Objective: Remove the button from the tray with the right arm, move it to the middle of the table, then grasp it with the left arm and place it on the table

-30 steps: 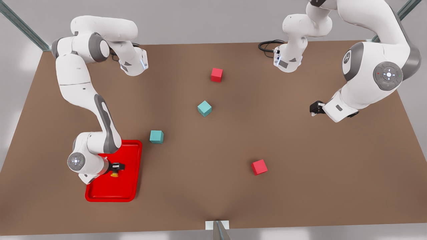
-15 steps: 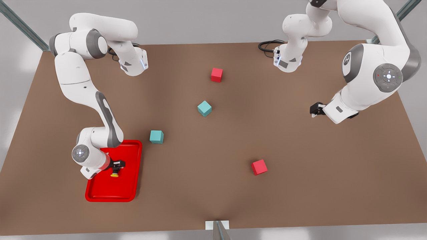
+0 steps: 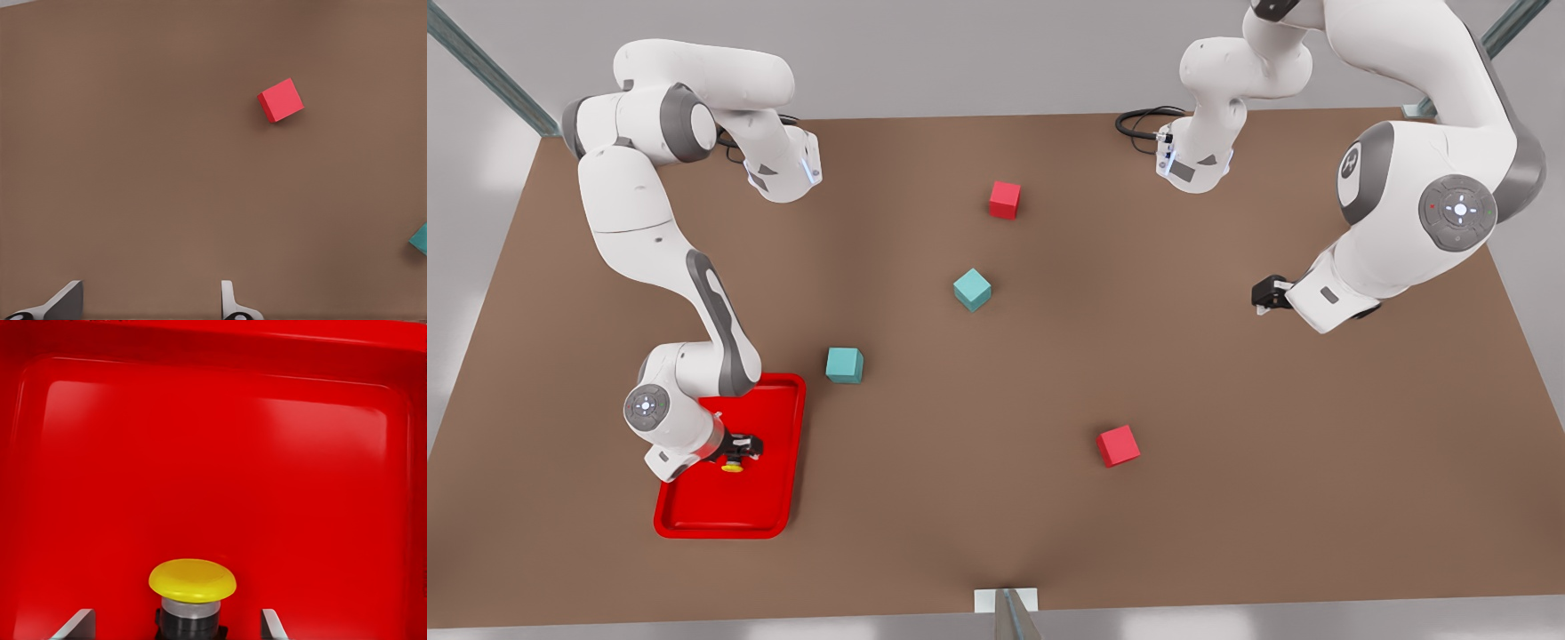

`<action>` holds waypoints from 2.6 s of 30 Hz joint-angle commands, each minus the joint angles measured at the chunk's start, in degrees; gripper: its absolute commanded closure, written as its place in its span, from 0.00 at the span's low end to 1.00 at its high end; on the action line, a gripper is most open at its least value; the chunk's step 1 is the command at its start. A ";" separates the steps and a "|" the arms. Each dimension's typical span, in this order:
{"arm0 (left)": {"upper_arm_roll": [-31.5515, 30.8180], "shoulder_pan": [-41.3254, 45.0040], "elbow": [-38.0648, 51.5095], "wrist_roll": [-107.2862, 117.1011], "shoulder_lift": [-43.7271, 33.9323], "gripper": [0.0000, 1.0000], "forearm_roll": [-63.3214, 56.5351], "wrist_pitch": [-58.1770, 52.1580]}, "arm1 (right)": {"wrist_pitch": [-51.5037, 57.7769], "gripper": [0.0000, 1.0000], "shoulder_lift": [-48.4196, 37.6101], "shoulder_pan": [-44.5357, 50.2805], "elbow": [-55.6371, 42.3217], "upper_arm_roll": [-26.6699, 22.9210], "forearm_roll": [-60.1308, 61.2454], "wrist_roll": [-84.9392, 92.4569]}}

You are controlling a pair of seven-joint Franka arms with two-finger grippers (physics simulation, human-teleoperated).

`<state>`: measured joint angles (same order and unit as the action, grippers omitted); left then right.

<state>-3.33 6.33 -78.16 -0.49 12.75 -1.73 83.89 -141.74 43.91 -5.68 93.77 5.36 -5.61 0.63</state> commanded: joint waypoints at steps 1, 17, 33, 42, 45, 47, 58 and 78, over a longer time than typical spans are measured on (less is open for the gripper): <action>-0.01 0.00 0.03 0.05 -0.01 0.00 -0.03 0.22 | -0.55 0.11 -0.06 -0.04 0.01 0.00 -0.02 -0.19; -0.01 0.00 0.03 0.05 0.08 0.00 -0.03 0.22 | 5.60 0.57 -0.67 0.67 -1.04 0.53 -0.02 1.65; -0.01 -0.09 0.03 0.05 0.08 0.00 -0.03 0.13 | 17.20 0.57 -4.98 12.53 -9.74 6.95 4.99 -13.45; -0.01 -0.09 0.03 0.05 0.08 0.00 -0.03 0.04 | 21.77 0.57 -2.70 27.91 -21.26 6.42 8.60 -37.80; -0.01 -0.09 0.03 0.05 0.08 0.00 -0.03 0.04 | 21.77 0.57 2.66 33.36 -28.29 6.33 9.12 -46.33; -0.01 -0.09 0.03 0.05 0.08 0.00 -0.03 0.04 | 21.86 0.57 5.39 38.28 -31.45 2.91 12.99 -51.25; -0.01 -0.09 0.03 0.05 0.26 0.00 -0.03 0.22 | 16.77 0.57 14.71 47.42 -39.80 -3.34 18.62 -74.37; -0.10 -0.44 0.03 0.14 1.05 0.00 0.05 0.92 | 17.12 0.00 11.81 49.27 -39.45 -9.05 11.77 -57.67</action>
<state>-3.37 5.90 -78.16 -0.43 13.98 -1.66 84.75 -124.63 56.54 43.48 54.50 -3.33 9.95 -57.65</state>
